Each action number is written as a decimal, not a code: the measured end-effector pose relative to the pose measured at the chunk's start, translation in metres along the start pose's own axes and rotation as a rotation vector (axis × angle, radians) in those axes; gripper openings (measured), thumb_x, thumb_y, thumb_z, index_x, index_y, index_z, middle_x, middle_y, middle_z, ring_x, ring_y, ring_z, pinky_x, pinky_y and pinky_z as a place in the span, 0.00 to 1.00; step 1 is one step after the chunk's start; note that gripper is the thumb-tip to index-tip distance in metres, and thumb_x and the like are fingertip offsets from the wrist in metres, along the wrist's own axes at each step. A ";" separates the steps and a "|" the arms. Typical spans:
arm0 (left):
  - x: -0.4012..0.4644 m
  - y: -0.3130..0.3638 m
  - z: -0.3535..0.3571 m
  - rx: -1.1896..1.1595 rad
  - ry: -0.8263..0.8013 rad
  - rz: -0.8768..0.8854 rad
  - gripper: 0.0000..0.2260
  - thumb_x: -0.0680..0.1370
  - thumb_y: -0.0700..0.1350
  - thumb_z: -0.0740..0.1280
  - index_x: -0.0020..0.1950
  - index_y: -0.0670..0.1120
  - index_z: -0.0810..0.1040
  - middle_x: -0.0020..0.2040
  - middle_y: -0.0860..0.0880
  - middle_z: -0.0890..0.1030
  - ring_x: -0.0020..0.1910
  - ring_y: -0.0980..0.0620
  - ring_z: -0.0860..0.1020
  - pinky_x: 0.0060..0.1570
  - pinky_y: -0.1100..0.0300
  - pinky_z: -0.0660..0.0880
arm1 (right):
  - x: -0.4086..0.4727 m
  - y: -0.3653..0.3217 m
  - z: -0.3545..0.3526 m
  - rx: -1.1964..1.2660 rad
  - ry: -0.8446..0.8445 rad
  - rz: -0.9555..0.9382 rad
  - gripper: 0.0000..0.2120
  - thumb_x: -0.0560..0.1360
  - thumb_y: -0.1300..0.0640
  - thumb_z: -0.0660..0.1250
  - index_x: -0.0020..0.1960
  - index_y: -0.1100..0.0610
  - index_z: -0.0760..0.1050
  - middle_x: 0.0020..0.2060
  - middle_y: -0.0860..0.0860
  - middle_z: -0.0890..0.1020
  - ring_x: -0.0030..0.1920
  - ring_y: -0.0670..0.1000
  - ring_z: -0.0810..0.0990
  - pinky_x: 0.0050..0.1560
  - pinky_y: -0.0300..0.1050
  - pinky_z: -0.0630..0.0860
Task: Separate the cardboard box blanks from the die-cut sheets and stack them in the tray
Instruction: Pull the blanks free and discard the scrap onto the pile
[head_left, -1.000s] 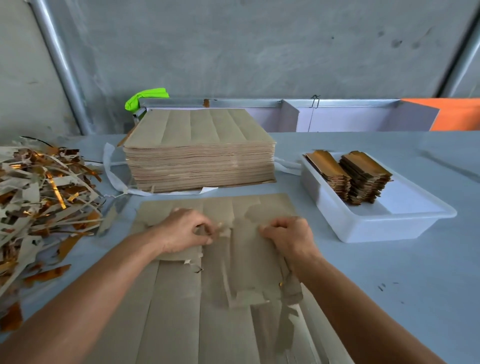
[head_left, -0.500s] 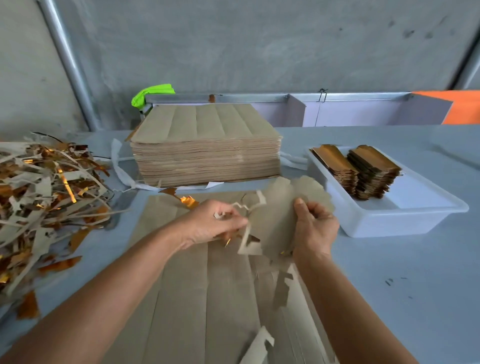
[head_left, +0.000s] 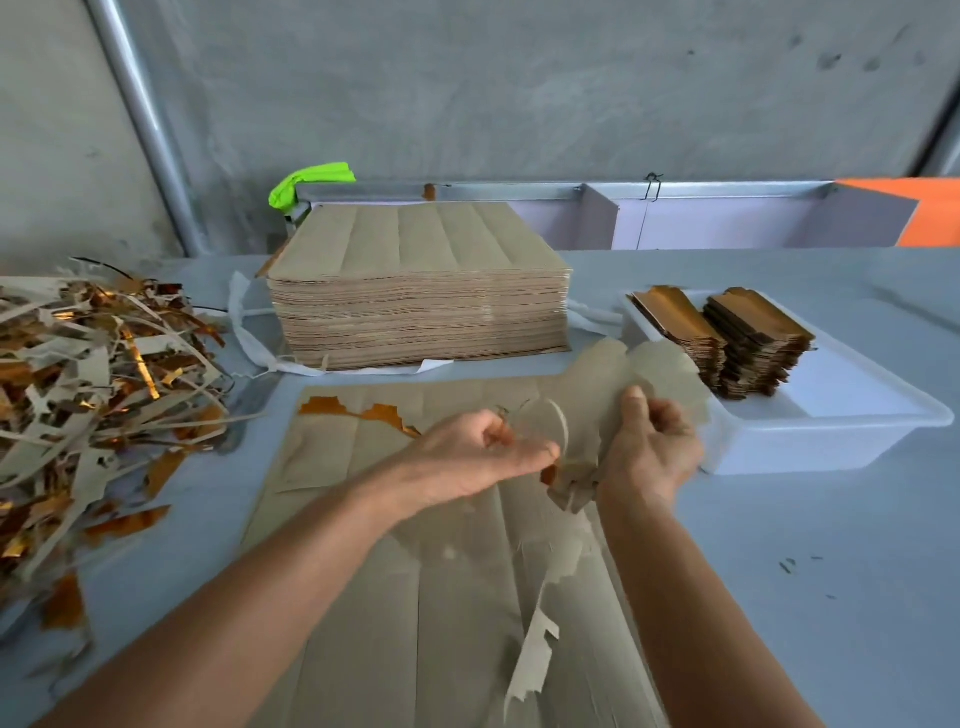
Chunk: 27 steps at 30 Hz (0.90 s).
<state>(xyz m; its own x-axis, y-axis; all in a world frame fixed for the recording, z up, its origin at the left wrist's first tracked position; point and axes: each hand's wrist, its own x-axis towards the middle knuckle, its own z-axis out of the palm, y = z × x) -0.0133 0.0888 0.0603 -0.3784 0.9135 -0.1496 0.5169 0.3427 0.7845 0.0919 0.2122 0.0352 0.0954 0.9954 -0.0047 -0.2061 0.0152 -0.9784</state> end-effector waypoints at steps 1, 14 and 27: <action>0.003 0.000 0.012 0.024 0.074 0.003 0.33 0.58 0.75 0.68 0.47 0.49 0.76 0.40 0.54 0.79 0.37 0.56 0.76 0.38 0.60 0.73 | -0.006 0.001 0.003 0.023 -0.011 -0.008 0.13 0.76 0.57 0.66 0.33 0.53 0.72 0.32 0.50 0.77 0.36 0.49 0.74 0.43 0.47 0.75; -0.009 -0.029 -0.017 0.319 -0.264 0.105 0.03 0.75 0.46 0.70 0.42 0.52 0.81 0.30 0.60 0.77 0.27 0.66 0.71 0.31 0.70 0.67 | 0.035 -0.032 -0.031 0.142 0.168 0.071 0.13 0.77 0.56 0.63 0.34 0.53 0.67 0.33 0.48 0.72 0.36 0.48 0.70 0.39 0.44 0.71; -0.018 -0.052 -0.062 0.675 -0.051 -0.161 0.39 0.63 0.58 0.77 0.71 0.57 0.65 0.71 0.53 0.64 0.72 0.51 0.62 0.67 0.56 0.65 | 0.033 -0.029 -0.034 -0.002 -0.087 0.202 0.09 0.75 0.63 0.62 0.55 0.58 0.72 0.46 0.54 0.74 0.46 0.56 0.75 0.40 0.56 0.80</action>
<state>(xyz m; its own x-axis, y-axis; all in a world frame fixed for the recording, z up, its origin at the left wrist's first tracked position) -0.0813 0.0412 0.0594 -0.4620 0.8435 -0.2738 0.8283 0.5208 0.2067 0.1340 0.2412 0.0563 -0.0325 0.9827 -0.1825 -0.2110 -0.1852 -0.9598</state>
